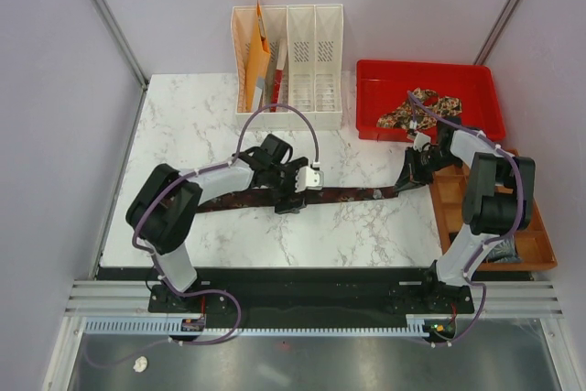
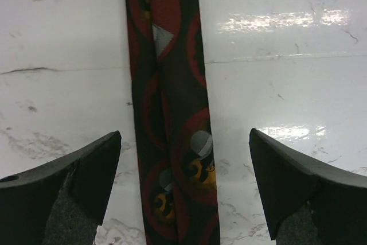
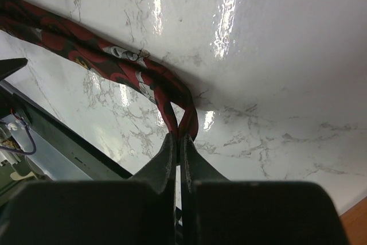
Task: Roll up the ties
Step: Roll the tie at the center of the board.
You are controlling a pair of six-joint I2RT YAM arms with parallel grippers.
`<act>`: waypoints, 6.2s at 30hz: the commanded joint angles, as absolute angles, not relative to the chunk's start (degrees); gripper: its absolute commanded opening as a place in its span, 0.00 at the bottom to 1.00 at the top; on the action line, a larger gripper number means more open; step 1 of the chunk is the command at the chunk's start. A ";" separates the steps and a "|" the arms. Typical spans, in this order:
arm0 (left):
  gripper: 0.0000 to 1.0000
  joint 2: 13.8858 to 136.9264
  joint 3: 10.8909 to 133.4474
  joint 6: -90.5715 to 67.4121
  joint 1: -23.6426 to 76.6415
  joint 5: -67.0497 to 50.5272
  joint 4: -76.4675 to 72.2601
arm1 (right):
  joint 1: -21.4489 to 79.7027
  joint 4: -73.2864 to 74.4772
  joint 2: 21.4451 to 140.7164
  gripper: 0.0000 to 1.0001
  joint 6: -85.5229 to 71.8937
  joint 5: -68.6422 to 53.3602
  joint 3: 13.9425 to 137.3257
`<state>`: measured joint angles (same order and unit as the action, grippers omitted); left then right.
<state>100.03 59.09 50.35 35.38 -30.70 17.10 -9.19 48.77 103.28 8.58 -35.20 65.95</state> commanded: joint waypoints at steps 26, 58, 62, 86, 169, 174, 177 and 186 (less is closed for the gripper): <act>0.32 102.39 61.70 51.60 37.35 -28.12 24.43 | -9.40 58.71 111.71 0.00 14.86 -37.35 75.76; 1.00 114.69 80.32 50.27 43.07 -26.11 25.23 | -9.23 54.14 107.40 0.41 13.45 -32.87 69.61; 1.00 116.45 81.56 51.59 42.98 -25.58 25.31 | -9.14 53.26 108.98 0.38 13.10 -33.49 70.48; 0.47 118.74 84.99 48.69 43.42 -33.84 40.87 | -9.14 57.48 111.62 0.21 17.93 -33.57 75.76; 0.72 110.21 72.95 37.53 44.12 -34.37 12.75 | 14.59 28.30 115.57 0.00 -13.89 -53.26 66.36; 0.61 110.74 72.69 39.11 44.38 -34.28 12.31 | 14.50 28.30 116.10 0.01 -13.80 -53.00 66.62; 0.57 110.57 72.16 40.25 44.56 -34.63 11.95 | 14.50 28.48 116.37 0.02 -13.71 -53.09 66.71; 0.50 111.88 72.95 42.62 44.65 -34.54 11.43 | 14.50 28.48 116.89 0.03 -13.80 -52.74 67.32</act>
<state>110.91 71.00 39.86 44.18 -34.41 13.45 14.63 29.91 116.20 -13.78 -52.60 65.34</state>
